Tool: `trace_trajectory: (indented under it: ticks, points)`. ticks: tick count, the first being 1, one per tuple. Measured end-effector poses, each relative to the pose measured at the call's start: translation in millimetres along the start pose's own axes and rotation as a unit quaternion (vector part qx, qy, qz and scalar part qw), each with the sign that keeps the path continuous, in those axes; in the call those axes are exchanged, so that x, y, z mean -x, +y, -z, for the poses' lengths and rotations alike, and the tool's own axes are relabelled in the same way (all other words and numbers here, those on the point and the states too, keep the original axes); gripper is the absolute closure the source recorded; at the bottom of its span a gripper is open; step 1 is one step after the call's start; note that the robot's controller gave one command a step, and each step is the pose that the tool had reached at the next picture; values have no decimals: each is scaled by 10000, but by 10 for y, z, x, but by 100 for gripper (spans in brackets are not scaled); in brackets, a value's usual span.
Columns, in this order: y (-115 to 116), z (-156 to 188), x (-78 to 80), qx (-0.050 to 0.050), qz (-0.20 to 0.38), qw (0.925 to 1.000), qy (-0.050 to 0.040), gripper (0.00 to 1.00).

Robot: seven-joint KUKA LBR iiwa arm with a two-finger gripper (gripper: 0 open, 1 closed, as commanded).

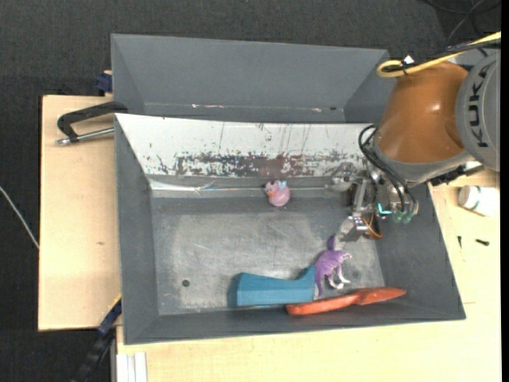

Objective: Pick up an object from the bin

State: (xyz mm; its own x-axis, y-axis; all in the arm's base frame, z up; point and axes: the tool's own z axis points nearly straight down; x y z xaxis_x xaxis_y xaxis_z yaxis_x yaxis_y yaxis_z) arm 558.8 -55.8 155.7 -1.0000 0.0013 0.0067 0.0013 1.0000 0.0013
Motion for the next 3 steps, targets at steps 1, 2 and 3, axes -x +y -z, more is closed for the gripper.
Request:
trace_trajectory:
  ticks: [1, 2, 3]
  points:
    - [2, 41, 12, -4, 5, 10000, -34, 0]
    - [411, -580, -394, -15, 1638, 9865, -67, 0]
    - [458, -554, -581, -8, 2320, 9727, -45, 0]
